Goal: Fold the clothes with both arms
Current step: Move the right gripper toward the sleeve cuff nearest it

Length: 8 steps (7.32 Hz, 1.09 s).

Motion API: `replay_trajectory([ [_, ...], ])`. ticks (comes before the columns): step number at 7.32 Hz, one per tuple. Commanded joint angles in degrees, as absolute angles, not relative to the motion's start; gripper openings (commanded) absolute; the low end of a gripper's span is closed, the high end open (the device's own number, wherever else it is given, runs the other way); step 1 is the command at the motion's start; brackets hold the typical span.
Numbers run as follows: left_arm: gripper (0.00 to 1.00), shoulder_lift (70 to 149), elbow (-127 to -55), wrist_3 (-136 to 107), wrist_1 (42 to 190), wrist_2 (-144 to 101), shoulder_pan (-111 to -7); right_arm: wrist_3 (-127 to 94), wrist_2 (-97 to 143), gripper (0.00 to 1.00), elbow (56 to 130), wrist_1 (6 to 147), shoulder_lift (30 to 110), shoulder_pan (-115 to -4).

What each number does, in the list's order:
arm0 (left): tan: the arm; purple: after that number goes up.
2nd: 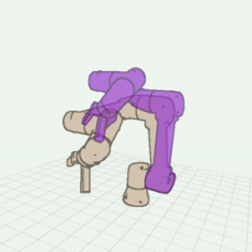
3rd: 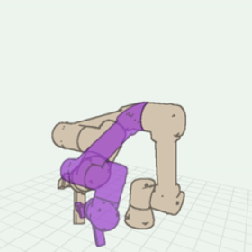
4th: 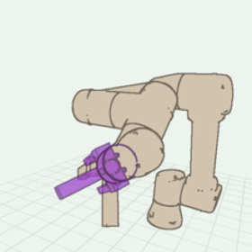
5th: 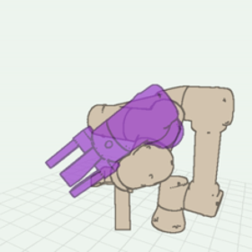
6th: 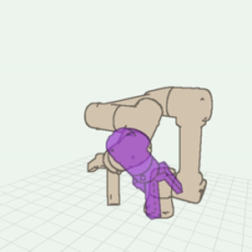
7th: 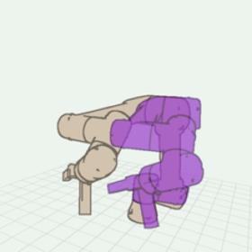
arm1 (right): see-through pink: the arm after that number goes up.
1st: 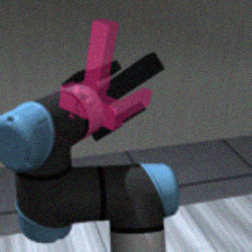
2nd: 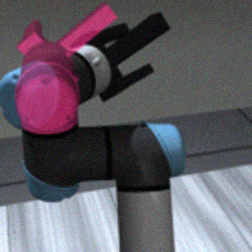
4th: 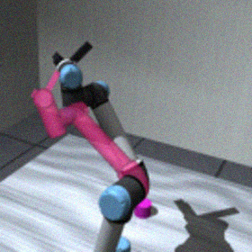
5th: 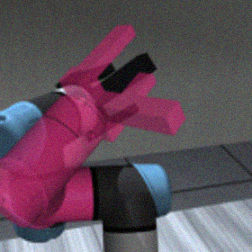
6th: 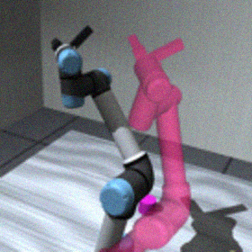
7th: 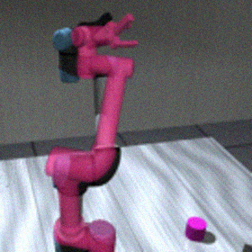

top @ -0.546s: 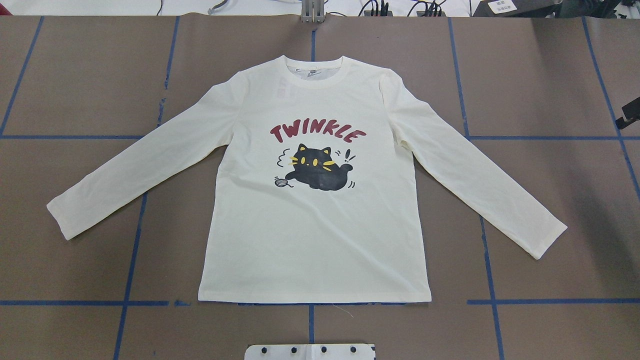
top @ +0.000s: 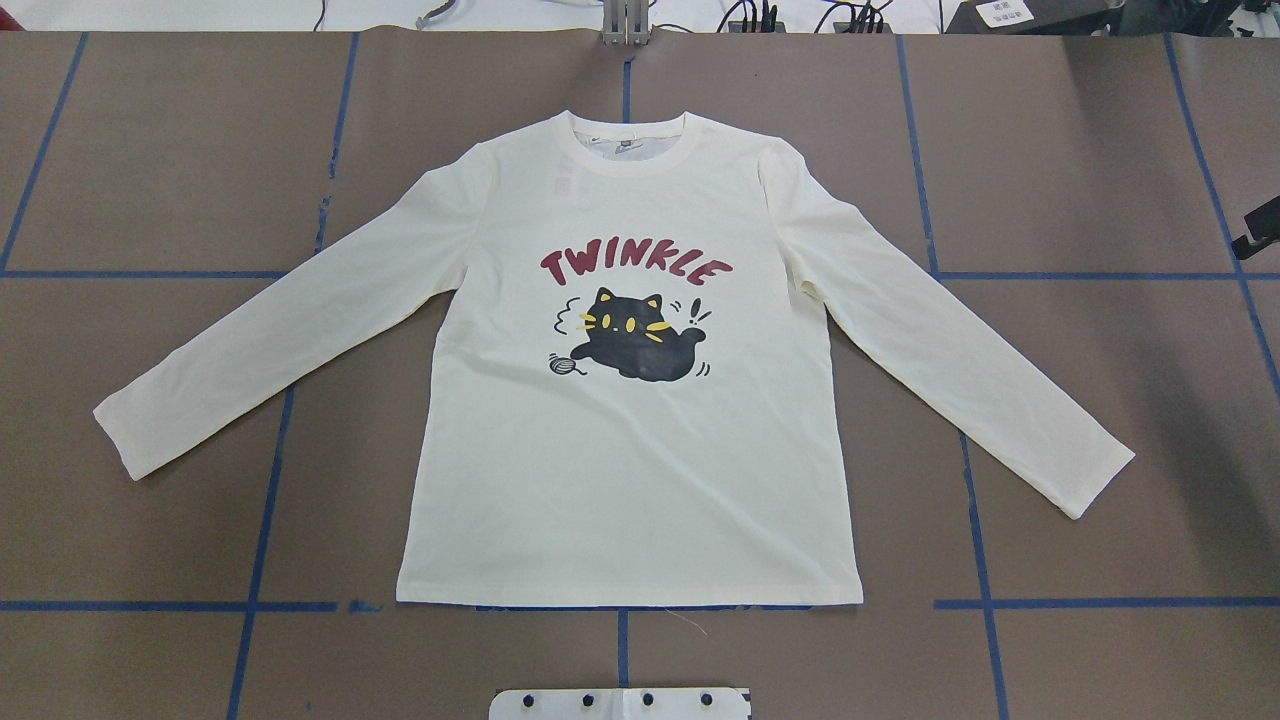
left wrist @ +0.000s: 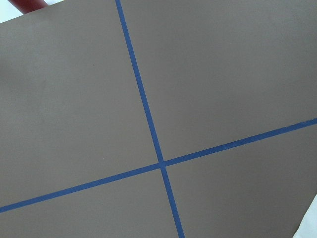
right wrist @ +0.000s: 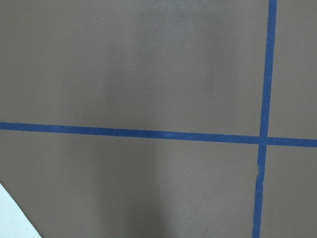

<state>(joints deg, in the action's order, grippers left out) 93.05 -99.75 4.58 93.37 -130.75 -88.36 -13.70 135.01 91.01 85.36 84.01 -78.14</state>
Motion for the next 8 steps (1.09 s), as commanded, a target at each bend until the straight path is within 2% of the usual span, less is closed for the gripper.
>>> replay_trajectory([
  [1, 1.0, 92.99, -100.2, 5.0, 94.56, -130.95, -87.98, -13.89, 134.91, 1.0, 90.7, 82.8, 84.37, -78.13],
  [3, 1.0, 89.77, -99.93, 4.75, 99.73, -132.52, -87.89, -14.24, 135.17, 1.0, 93.24, 82.62, 83.68, -77.09],
  [4, 1.0, 89.65, -101.15, 2.14, 106.8, -138.72, -87.89, -16.15, 136.39, 1.0, 95.25, 82.62, 84.46, -74.64],
  [7, 1.0, 86.92, -98.8, 0.79, 112.05, -140.01, -87.63, -26.59, 138.6, 0.99, 101.93, 82.36, 89.72, -66.82],
  [8, 1.0, 86.92, -98.27, 0.79, 112.23, -141.4, -87.63, -38.73, 135.82, 0.95, 103.43, 73.83, 92.78, -61.32],
])
